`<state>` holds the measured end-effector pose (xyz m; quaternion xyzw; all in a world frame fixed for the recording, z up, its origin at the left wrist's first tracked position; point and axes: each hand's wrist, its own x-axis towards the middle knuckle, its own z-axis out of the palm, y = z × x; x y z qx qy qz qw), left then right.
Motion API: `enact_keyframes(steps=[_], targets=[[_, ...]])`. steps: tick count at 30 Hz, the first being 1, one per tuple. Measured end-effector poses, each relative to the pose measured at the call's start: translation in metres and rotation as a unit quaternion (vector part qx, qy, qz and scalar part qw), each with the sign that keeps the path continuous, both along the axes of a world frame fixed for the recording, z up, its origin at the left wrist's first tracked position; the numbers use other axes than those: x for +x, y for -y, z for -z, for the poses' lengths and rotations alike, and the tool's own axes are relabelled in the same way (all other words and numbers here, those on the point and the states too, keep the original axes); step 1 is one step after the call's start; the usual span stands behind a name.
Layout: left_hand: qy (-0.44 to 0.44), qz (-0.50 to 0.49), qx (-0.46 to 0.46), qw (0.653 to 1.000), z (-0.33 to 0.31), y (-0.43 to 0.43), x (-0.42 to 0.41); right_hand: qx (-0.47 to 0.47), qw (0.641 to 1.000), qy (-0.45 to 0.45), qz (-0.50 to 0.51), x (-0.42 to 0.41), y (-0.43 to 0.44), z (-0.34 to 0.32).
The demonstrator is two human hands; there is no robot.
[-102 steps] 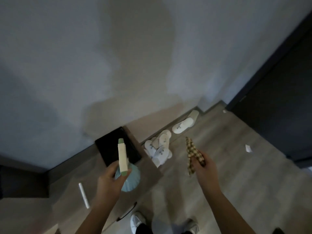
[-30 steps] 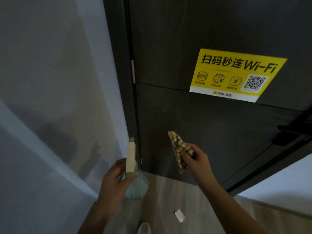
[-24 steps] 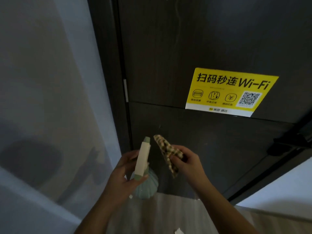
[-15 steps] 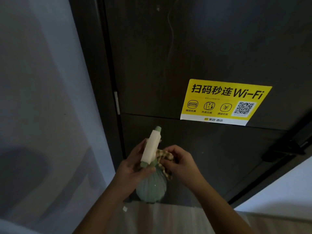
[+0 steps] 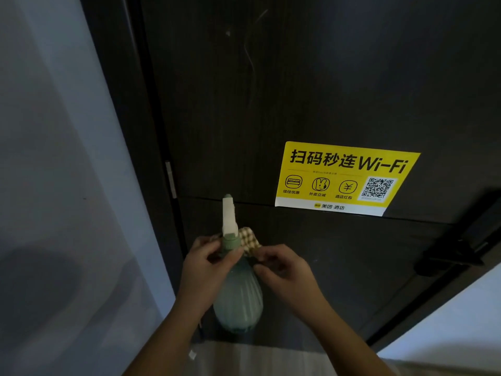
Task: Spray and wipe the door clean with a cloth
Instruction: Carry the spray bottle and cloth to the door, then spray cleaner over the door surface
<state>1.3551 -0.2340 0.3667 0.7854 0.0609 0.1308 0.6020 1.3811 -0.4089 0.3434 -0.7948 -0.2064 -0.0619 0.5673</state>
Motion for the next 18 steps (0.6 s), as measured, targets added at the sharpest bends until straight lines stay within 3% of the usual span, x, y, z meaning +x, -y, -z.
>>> enact_keyframes(steps=[3,10,16,18], targets=[[-0.027,0.014,0.002,1.000,-0.007,0.005,0.008,-0.037,0.998,-0.040,-0.040,0.003,-0.002,0.000],[-0.087,0.069,-0.018,0.994,-0.027,0.013,0.021,-0.011,0.976,-0.157,-0.151,0.008,0.009,-0.001],[-0.072,0.092,0.014,0.993,-0.032,0.015,0.031,0.055,0.982,-0.137,-0.117,0.012,0.014,-0.003],[-0.034,0.046,-0.014,0.998,-0.033,0.012,0.029,0.088,0.983,-0.126,-0.099,0.017,0.019,-0.008]])
